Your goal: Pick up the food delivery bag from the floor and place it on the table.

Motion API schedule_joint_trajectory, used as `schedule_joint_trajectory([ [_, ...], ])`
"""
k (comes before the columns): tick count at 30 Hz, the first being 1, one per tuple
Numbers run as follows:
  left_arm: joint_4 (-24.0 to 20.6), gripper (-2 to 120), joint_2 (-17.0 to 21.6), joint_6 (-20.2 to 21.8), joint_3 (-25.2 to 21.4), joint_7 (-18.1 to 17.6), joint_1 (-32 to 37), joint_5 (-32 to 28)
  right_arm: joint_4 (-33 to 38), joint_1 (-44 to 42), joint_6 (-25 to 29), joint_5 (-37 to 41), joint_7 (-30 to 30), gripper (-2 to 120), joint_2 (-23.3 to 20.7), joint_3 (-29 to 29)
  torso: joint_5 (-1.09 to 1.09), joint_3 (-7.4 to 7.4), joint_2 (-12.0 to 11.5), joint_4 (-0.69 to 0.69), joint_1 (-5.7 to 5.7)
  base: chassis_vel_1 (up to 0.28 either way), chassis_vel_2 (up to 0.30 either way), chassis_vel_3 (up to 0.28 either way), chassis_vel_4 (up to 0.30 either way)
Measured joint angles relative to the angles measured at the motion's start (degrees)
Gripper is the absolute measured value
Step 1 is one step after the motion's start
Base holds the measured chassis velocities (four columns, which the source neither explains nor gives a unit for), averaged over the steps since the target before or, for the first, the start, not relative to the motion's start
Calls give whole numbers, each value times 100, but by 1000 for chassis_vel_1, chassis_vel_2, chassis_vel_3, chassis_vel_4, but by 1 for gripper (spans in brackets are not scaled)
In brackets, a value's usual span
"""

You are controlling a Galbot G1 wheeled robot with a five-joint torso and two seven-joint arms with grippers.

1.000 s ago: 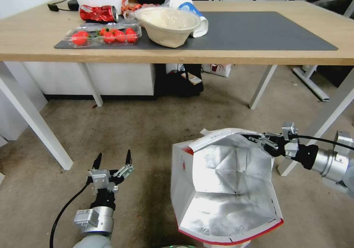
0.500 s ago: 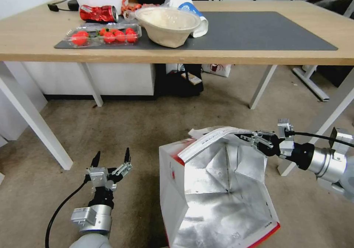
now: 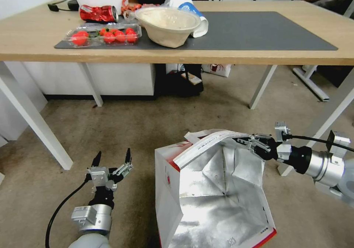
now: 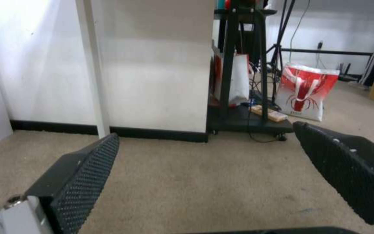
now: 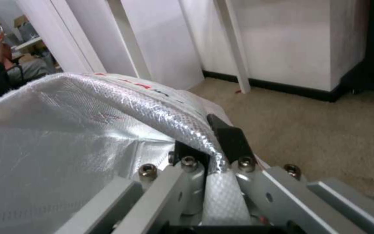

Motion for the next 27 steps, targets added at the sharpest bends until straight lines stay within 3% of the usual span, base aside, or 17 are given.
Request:
schedule_joint_trajectory([
  [15,-58,100,37,-164,33,-44,-11,-271,110,-283,16,-184,-6,0,294,52,1,21,34,-1,2,0,0,0,0],
  [27,-157,100,55,-15,41,-110,-1,-336,136,-348,30,-272,-55,0,369,38,0,305,330,-1,18,0,0,0,0],
])
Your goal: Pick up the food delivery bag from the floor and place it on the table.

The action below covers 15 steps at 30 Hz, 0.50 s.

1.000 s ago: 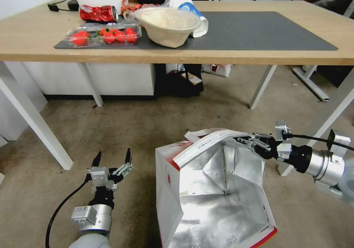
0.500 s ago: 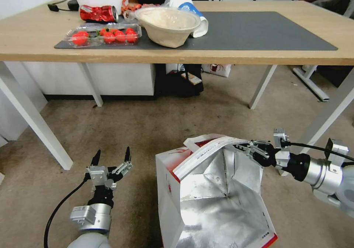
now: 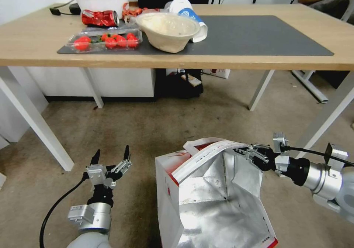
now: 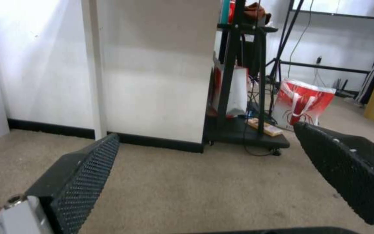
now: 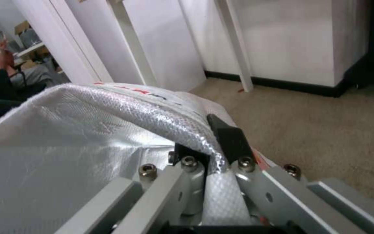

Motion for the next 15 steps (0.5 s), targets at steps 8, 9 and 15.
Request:
schedule_joint_trajectory([
  [8,-14,100,28,1,-9,1,5,16,57,-88,0,-41,-13,0,52,67,0,171,191,0,22,0,0,0,0],
  [9,-14,100,30,0,-9,3,8,21,64,-95,0,-45,-15,0,58,72,0,202,225,0,27,0,0,0,0],
  [15,-18,100,30,1,-7,13,11,40,73,-110,0,-53,-28,0,63,91,0,296,339,0,45,0,0,0,0],
])
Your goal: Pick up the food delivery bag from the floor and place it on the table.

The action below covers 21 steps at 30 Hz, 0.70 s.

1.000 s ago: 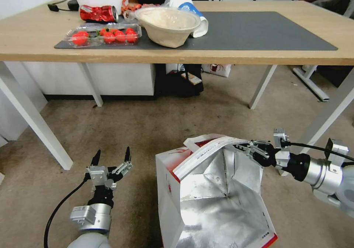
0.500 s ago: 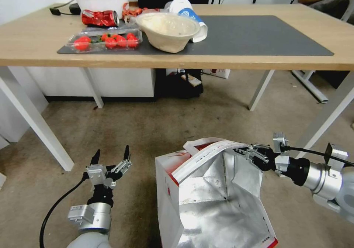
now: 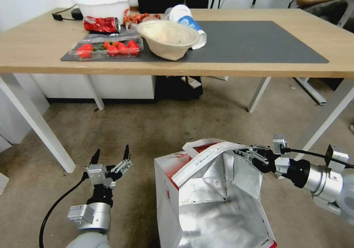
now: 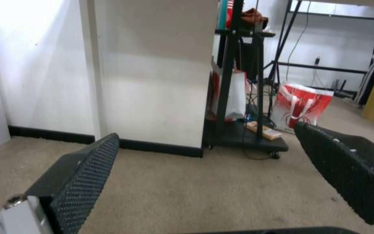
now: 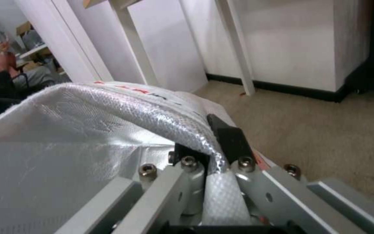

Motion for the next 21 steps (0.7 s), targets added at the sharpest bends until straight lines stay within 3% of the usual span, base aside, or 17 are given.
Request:
schedule_joint_trajectory([
  [21,0,100,-26,-9,13,-8,-6,54,-56,41,8,-19,-36,0,-38,5,0,389,501,0,112,0,0,0,0],
])
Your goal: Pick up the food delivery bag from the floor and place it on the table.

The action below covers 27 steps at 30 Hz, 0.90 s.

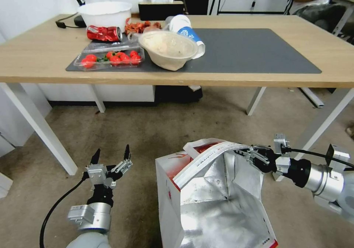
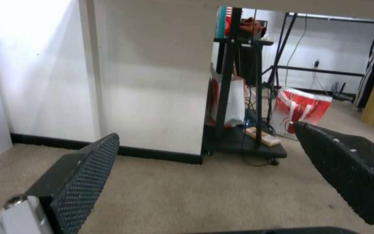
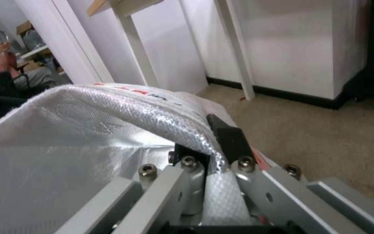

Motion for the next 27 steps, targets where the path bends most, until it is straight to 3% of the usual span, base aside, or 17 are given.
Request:
schedule_joint_trajectory([
  [27,-25,100,16,-11,2,8,3,22,-49,-68,14,-35,-61,0,-24,33,0,448,626,0,181,0,0,0,0],
])
